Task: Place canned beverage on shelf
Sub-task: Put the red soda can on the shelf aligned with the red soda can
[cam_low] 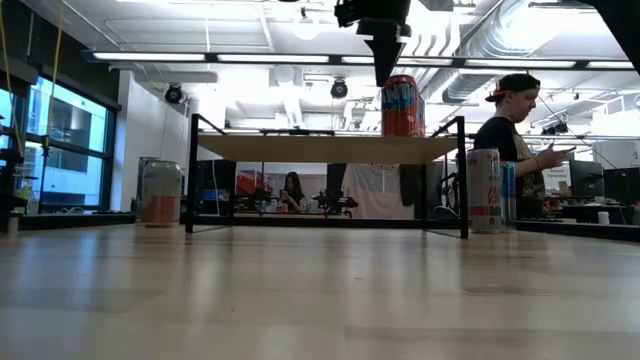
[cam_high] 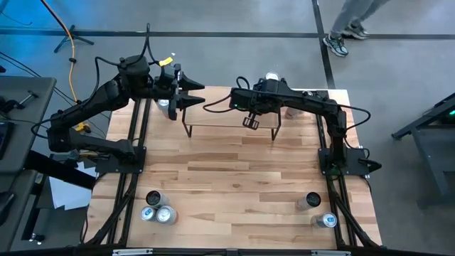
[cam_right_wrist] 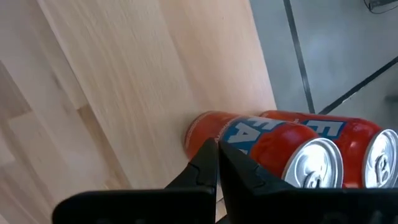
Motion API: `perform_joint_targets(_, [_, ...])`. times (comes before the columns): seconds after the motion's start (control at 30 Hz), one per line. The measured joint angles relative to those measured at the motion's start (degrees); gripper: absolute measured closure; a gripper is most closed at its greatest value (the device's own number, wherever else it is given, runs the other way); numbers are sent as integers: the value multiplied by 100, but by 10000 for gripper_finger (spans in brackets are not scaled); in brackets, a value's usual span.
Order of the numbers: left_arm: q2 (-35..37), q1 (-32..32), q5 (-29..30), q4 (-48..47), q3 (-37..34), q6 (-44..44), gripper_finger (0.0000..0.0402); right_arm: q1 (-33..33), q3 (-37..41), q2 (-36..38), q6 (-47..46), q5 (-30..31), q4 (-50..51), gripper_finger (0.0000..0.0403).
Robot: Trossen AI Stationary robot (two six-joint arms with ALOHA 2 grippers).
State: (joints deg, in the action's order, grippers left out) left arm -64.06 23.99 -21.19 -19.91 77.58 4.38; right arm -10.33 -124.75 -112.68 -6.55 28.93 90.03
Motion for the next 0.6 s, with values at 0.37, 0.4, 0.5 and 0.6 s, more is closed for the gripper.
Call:
perform_joint_targets(0.37, [-1,0,-2,-125,0,7,198,-17,0,4,13,94,1,403])
perform_joint_targets(0.4, [-1,0,-3,-168,0,6,198,-21,0,4,9,94,1,403])
perform_joint_targets(0.5, [-1,0,-4,-244,0,7,198,-53,0,4,4,53,1,403])
perform_joint_targets(0.6, [-1,0,-4,-250,0,73,198,-120,0,4,-54,-31,-1,403])
